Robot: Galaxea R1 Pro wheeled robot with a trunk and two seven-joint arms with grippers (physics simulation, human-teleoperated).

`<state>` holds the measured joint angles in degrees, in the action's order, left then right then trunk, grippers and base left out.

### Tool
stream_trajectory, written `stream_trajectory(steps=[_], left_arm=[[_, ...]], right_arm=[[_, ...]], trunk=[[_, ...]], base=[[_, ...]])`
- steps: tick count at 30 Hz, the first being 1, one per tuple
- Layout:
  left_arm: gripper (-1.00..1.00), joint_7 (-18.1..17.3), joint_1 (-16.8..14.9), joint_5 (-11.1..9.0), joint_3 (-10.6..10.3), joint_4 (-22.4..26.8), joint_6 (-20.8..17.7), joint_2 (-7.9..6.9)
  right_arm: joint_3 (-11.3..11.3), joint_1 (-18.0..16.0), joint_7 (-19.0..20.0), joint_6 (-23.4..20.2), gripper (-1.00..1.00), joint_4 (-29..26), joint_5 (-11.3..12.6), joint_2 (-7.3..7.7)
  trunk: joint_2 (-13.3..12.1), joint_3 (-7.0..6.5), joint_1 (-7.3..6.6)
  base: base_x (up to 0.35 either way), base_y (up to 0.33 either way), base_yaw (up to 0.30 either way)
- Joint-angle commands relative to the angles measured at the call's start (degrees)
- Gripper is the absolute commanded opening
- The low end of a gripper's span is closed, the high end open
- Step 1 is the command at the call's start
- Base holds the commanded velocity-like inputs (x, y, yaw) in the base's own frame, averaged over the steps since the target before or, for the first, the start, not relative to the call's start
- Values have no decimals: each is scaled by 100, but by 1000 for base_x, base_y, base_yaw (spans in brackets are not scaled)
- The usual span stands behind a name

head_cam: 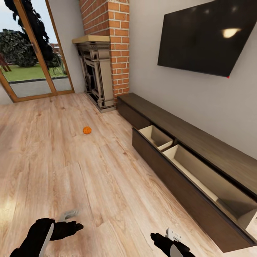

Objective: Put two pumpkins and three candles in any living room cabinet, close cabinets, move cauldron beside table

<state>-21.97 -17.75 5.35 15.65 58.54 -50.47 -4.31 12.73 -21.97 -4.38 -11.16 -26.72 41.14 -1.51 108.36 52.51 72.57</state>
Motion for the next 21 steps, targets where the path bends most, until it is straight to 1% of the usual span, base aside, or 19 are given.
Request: stream_trajectory(steps=[1, 4, 7, 9, 12, 21], left_arm=[[100, 0, 0, 1, 0, 0, 1, 0], [100, 0, 0, 1, -1, 0, 2, 0], [100, 0, 0, 1, -1, 0, 0, 0], [100, 0, 0, 1, -1, 0, 1, 0], [100, 0, 0, 1, -1, 0, 2, 0], [100, 0, 0, -7, -1, 0, 2, 0]], right_arm=[[4, 0, 0, 0, 100, 0, 0, -6], [93, 0, -1, 24, 100, 0, -1, -13], [292, 0, -1, 193, 100, 3, -1, -19], [369, 0, -3, 240, 100, 6, -1, -22], [414, 0, -3, 264, 100, 8, -1, -24], [432, 0, -4, 272, 100, 9, -1, -24]], trunk=[[0, -6, 0], [0, -23, 0], [0, -41, 0], [0, -53, 0], [0, -71, 0], [0, -133, 0]], base=[[0, 0, 244], [0, 0, 243], [0, 0, 242], [0, 0, 242], [0, 0, 236], [0, 0, 214]])
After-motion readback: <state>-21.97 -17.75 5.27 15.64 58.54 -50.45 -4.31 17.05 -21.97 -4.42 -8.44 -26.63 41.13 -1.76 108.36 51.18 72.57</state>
